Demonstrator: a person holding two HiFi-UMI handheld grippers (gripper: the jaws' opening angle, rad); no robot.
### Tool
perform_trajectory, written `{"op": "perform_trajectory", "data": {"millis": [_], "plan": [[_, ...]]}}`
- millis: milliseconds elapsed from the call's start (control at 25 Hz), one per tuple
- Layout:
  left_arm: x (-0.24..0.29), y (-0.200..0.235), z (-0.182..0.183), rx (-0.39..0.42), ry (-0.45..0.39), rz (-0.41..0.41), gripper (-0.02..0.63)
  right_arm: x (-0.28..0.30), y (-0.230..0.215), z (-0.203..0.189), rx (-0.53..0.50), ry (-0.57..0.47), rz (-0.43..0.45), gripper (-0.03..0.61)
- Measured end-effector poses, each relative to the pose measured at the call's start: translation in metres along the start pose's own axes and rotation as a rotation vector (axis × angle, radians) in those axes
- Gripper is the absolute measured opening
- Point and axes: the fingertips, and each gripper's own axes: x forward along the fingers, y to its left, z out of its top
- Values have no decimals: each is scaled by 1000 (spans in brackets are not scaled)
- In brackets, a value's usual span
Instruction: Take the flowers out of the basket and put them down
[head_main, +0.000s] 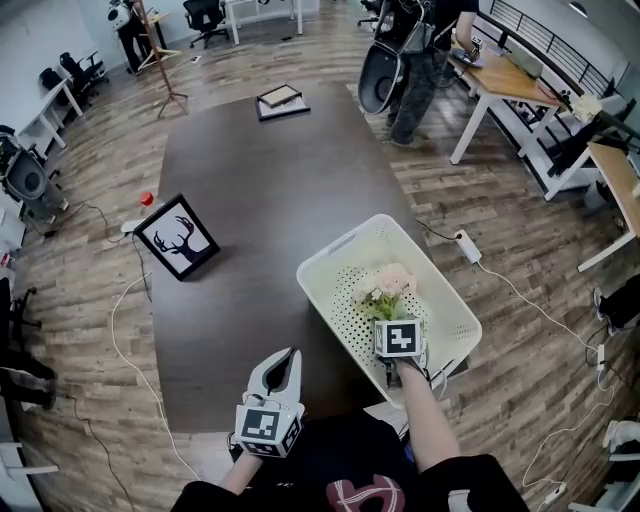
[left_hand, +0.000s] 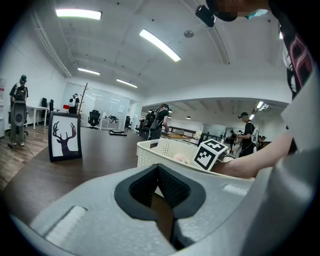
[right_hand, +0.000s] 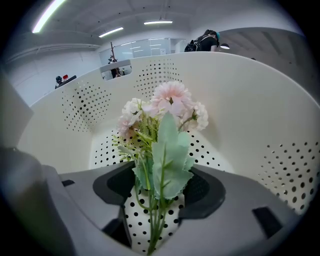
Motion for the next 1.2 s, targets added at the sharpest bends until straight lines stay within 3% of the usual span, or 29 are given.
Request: {"op": "perform_trajectory", "data": {"millis": [120,240,1200], "plan": [[-1,0,0,2,-2,3,9,-1,-1,0,7,-4,2,228],[-2,0,-1,3,-3,4,9,-1,-3,0,36,-5,1,107],[-6,3,3,-3,-27,21,9,-8,3,11,50,-64,31,61]]}}
